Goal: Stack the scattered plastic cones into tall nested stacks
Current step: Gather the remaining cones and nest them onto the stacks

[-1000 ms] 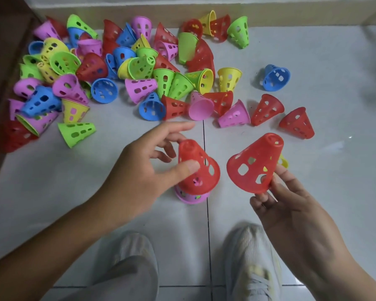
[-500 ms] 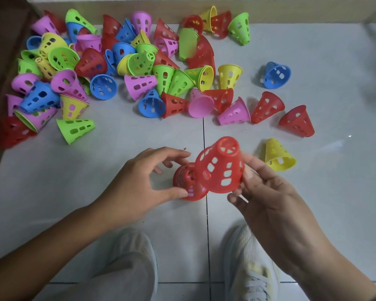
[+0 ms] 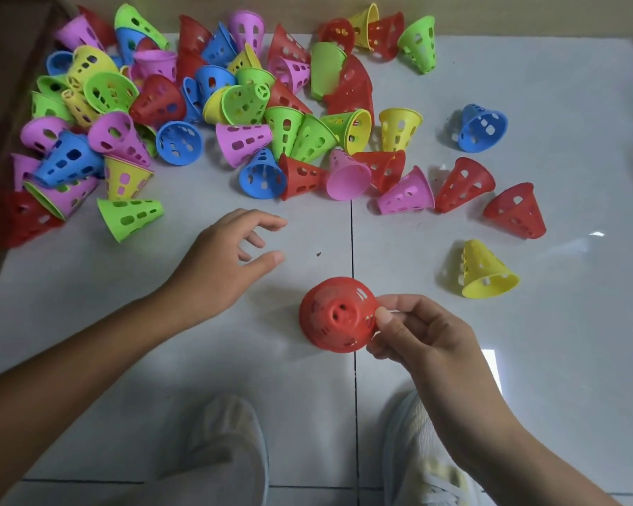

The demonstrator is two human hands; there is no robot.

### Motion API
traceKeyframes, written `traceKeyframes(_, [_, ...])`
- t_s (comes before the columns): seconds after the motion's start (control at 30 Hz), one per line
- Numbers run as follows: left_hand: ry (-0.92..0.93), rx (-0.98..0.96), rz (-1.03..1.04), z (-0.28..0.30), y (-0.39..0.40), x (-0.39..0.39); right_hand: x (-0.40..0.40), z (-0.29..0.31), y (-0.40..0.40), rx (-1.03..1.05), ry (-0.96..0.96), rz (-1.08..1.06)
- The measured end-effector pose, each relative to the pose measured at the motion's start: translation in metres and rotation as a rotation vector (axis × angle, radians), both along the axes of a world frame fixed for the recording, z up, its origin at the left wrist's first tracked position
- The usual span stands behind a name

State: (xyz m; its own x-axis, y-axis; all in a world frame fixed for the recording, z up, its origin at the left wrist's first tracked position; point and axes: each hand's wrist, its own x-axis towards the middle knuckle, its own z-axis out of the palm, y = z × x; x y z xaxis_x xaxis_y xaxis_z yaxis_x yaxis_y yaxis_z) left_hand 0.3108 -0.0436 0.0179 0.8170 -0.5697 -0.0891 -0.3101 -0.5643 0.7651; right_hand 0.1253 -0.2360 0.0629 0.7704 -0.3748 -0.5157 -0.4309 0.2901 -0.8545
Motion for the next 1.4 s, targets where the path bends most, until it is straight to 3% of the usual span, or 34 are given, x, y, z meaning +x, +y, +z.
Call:
traceKeyframes(0.3, [-0.032, 0.075, -0.027, -0.03, -0.029, 0.049, 0.007, -0.008, -0.011, -0.233, 0.06, 0.06])
traceKeyframes(0.57, [0.031, 0.145, -0.046, -0.043, -0.048, 0.056, -0.008, -0.038, -0.05, -0.561, 0.196, 0.003])
traceKeyframes(0.83, [0.028, 0.159, -0.107, -0.042, -0.057, 0.055, -0.012, -0.048, -0.075, -0.544, 0.252, 0.005])
traceKeyframes(1.1, [0.051, -0.04, 0.054, -0.005, -0.056, 0.025, -0.008, -0.058, -0.092, -0.474, 0.28, 0.002])
traceKeyframes(1.27, [0.216, -0.277, 0.208, 0.025, -0.046, 0.006, -0.008, -0.058, -0.098, -0.49, 0.264, -0.023])
traceKeyframes(1.4, [0.437, -0.412, 0.197, 0.047, -0.035, -0.002, -0.008, -0.054, -0.097, -0.517, 0.228, -0.052])
